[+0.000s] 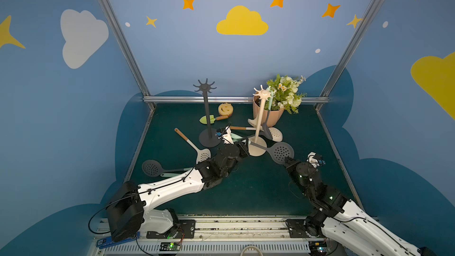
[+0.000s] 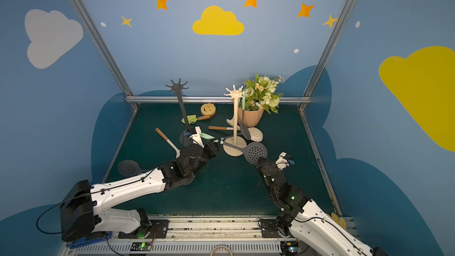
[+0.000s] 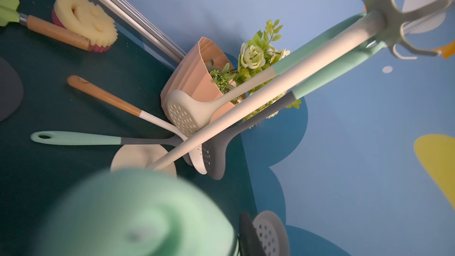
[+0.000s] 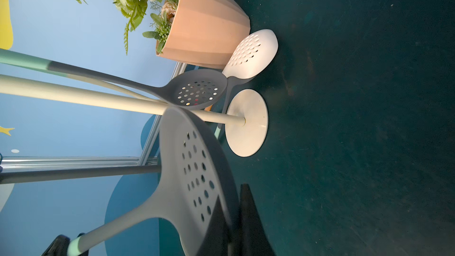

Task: Hang the skimmer on the kitchen utensil rack
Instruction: Pick up the skimmer from the center of the board.

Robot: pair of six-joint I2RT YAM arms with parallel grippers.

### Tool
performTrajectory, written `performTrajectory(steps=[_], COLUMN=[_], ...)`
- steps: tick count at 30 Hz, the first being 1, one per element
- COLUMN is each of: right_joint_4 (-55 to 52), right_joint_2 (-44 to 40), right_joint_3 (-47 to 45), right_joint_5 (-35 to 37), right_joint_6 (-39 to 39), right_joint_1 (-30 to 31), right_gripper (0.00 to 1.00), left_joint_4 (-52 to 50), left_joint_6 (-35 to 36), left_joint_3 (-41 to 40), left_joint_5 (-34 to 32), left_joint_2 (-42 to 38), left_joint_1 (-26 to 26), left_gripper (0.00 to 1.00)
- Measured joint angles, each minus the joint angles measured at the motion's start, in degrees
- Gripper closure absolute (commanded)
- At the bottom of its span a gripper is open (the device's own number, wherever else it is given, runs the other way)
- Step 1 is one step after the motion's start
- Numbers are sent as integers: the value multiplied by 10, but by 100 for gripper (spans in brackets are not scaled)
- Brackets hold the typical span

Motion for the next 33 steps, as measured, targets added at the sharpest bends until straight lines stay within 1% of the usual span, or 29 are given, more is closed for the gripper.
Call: performTrajectory(steps=[3, 5, 7, 10, 11, 13, 15, 18, 20, 24, 28, 31, 33], right_joint_4=[-4, -1, -2, -1, -1, -1, 1, 19, 25, 45, 75, 86, 95], right_joint_2=[-2, -7, -14, -21, -24, -31, -38, -44, -44, -46, -38, -5, 18], right_joint_3=[0, 0, 0, -1, -1, -3, -6, -18, -22, -21, -10, 24, 49], right_joint_5=[0, 1, 2, 4, 6, 9, 13, 10, 0, -24, -94, -157, -193], right_joint_6=[7, 10, 10, 1, -5, -20, -44, -111, -172, -302, -441, -531, -575], right_joint_1=[3, 6, 9, 16, 17, 21, 24, 26, 30, 45, 48, 48, 48], right_gripper=[91, 87, 79, 62, 58, 51, 46, 46, 46, 45, 44, 44, 44], left_joint_4=[24, 35, 45, 53, 52, 50, 47, 29, 16, -5, -16, -34, -47], left_joint_6=[6, 14, 24, 45, 53, 69, 85, 113, 133, 172, 205, 230, 245], left_joint_3=[5, 6, 6, 6, 6, 6, 6, 5, 5, 5, 5, 10, 24], left_joint_5=[0, 0, 2, 14, 20, 41, 68, 122, 163, 265, 362, 423, 457], left_joint_2=[3, 3, 3, 3, 3, 2, -2, -17, -31, -62, -72, -68, -59], left_joint_1=[-2, 0, 2, 15, 21, 35, 50, 75, 93, 137, 169, 176, 176], left_gripper=[92, 93, 95, 96, 96, 97, 97, 97, 97, 97, 97, 97, 97])
